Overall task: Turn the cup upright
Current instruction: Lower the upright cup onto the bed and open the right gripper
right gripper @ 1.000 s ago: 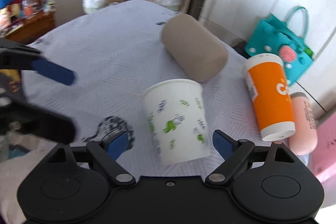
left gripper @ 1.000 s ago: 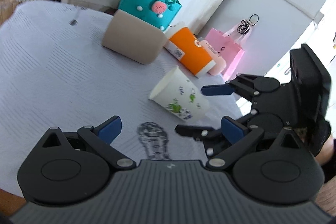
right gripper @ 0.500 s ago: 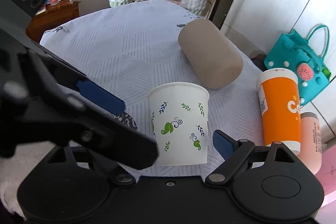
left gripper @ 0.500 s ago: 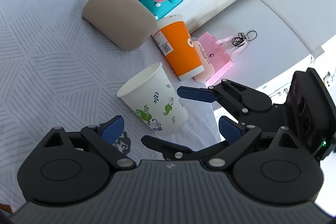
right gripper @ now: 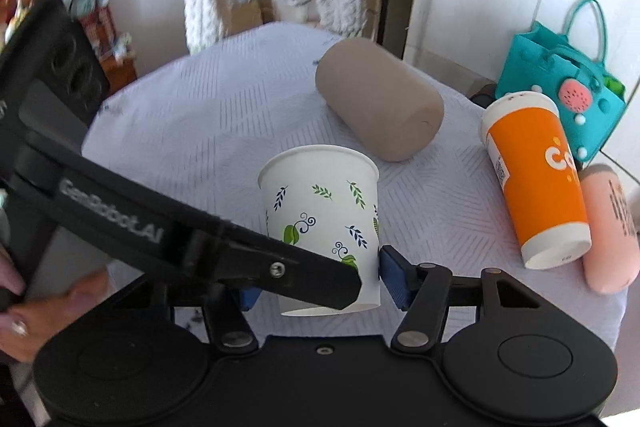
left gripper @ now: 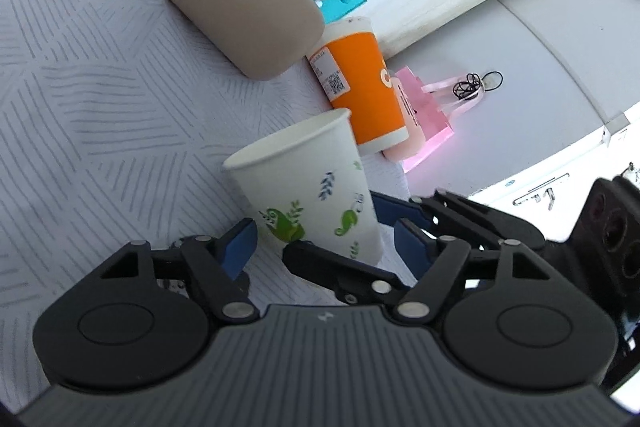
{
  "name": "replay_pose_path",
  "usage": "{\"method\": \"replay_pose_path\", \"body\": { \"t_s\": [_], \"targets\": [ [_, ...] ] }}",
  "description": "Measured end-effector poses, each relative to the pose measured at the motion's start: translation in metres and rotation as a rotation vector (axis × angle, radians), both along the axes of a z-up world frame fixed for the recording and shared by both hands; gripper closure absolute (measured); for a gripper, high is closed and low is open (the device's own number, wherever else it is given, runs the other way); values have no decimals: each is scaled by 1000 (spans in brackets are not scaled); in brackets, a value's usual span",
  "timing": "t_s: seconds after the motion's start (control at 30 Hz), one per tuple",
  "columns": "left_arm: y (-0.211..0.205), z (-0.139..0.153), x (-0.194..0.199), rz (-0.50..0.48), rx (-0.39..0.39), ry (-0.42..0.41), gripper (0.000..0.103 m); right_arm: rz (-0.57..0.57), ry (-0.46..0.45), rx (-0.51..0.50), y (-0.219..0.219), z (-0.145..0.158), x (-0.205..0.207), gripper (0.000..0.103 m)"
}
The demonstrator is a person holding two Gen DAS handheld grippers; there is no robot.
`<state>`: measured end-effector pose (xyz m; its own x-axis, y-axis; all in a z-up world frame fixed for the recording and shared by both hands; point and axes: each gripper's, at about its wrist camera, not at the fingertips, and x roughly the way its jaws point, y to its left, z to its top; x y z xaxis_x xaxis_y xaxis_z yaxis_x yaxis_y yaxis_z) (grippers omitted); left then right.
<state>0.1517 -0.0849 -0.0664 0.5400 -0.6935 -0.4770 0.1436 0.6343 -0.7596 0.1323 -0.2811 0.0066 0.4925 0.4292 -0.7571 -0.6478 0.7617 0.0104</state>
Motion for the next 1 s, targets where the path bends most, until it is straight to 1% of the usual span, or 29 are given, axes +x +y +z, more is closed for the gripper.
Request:
{"method": "replay_pose_path", "body": {
  "t_s": [0.13,0.17,0.2,0.3,0.43,0.5,0.6,0.77,0.83,1.0],
  "targets": [
    [5,11,-9,40,89,-91,29,-54,2,105,-7,-4,-5,38],
    [6,12,-10,39,102,-105,32,-55,7,130,-8,-6,-7,38],
    [6,13,-11,36,115,-114,38,-55,8,152,-8,-7,-9,38],
    [8,14,-14,30,135,-137,40,-64,-21,199,-8,-10,-14,38],
    [13,20,-21,32,179,-191,41,-56,-71,240,-5,-15,-19,38],
    [17,23,-26,34,204,-229,42,-42,-115,236,0,-15,-24,38],
    [16,30,-28,31,261,-286,42,-22,-189,224,9,-16,-30,38],
    [16,35,-28,25,336,-337,43,-8,-295,216,21,-19,-31,38],
    [17,36,-26,26,364,-353,43,-1,-319,208,26,-20,-30,38],
    [20,33,-19,25,403,-368,43,6,-360,167,39,-27,-24,38]
  ]
}}
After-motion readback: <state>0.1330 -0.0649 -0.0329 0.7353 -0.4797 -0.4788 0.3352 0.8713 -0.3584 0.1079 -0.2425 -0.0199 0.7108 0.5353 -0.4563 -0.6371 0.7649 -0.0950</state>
